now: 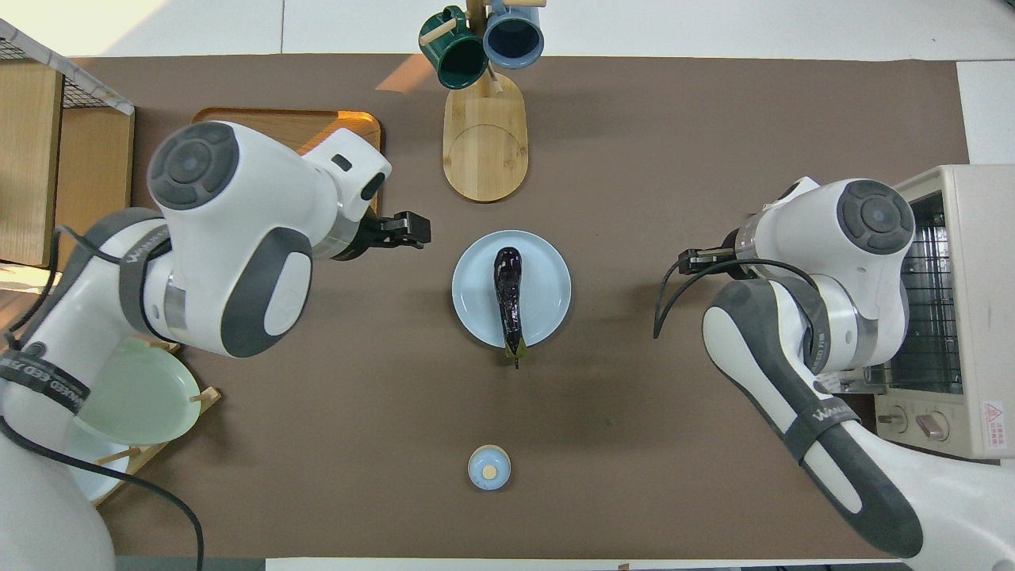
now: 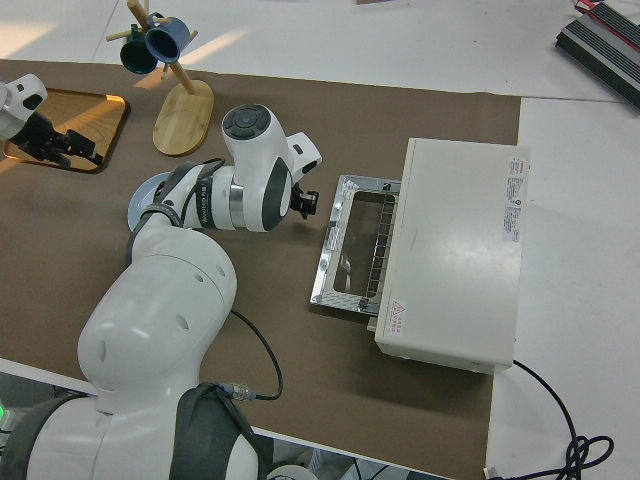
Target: Put eggplant into oven
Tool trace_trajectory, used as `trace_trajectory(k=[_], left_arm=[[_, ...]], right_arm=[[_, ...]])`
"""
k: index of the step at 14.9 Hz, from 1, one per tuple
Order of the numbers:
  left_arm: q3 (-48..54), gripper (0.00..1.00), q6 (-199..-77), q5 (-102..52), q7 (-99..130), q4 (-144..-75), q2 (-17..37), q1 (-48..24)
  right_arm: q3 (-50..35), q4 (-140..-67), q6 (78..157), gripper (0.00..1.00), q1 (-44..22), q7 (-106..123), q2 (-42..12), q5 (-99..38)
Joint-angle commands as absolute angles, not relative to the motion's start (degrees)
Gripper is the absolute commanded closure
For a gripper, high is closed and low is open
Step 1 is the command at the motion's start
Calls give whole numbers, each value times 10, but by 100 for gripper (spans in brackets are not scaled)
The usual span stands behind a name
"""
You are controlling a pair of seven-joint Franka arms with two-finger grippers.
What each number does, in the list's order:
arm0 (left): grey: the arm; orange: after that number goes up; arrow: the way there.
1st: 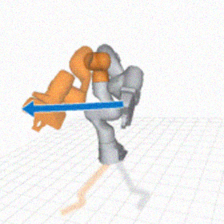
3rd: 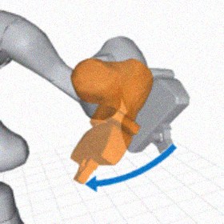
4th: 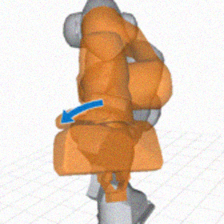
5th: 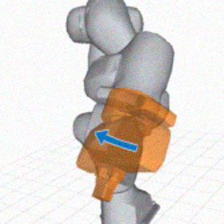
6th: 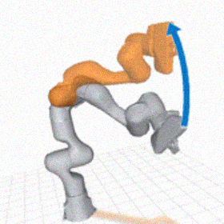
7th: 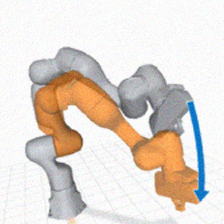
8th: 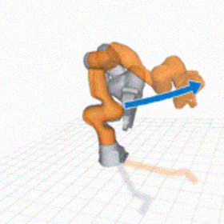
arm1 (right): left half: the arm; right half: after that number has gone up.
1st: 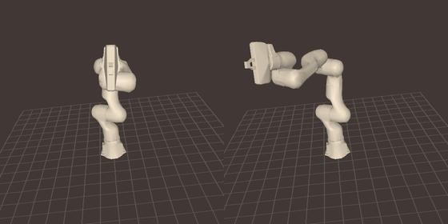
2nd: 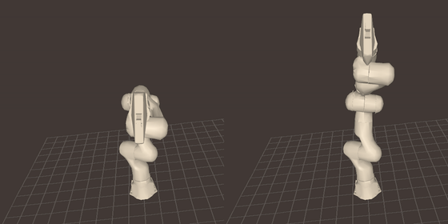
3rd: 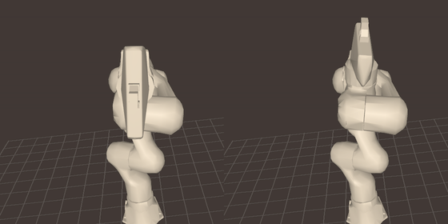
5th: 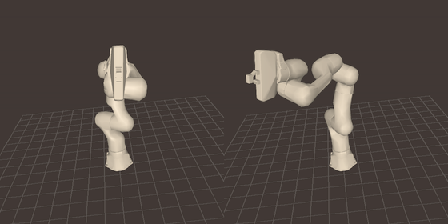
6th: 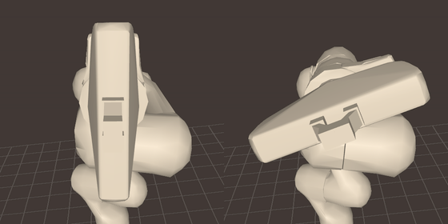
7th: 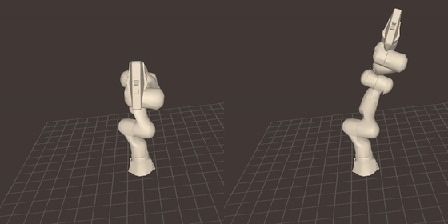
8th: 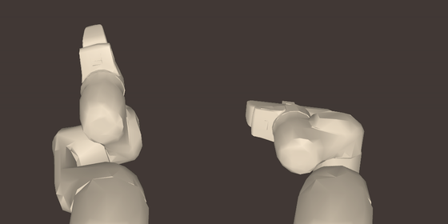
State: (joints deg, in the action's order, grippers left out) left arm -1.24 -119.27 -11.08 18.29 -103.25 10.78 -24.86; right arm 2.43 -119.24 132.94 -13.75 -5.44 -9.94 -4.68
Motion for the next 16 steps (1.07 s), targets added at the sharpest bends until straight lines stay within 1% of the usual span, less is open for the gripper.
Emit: trace_trajectory(k=[1,2,3,5,6,7,8,10,11,13,15,16], left_arm=[[-10,0,-1164,-71,164,-1013,112,-220],[-10,0,-1155,-55,150,-1007,112,-208],[-10,0,-1143,-51,134,-1001,112,-197],[-10,0,-1112,-49,98,-982,112,-176],[-10,0,-1096,-49,88,-970,111,-167],[-10,0,-1079,-49,87,-957,110,-158],[-10,0,-1065,-49,85,-948,109,-152],[-10,0,-1051,-50,63,-945,102,-142],[-10,0,-1048,-50,58,-945,98,-139],[-10,0,-1043,-49,57,-945,92,-139],[-11,0,-1042,-49,57,-945,89,-138],[-11,0,-1042,-49,57,-945,88,-137]], right_arm=[[19,-1136,1304,0,-209,-122,-110,-60],[20,-1096,1274,0,-234,-170,-128,-48],[20,-1034,1232,0,-258,-214,-160,-43],[20,-924,1177,0,-302,-285,-225,-13],[19,-859,1149,0,-327,-327,-269,3],[19,-820,1132,0,-350,-366,-302,10],[20,-809,1139,0,-375,-395,-320,13],[18,-815,1209,0,-391,-414,-328,17],[18,-824,1229,0,-403,-416,-337,18],[19,-830,1241,0,-424,-433,-352,19],[19,-852,1242,0,-425,-432,-351,32],[19,-859,1245,9,-425,-432,-351,42]])
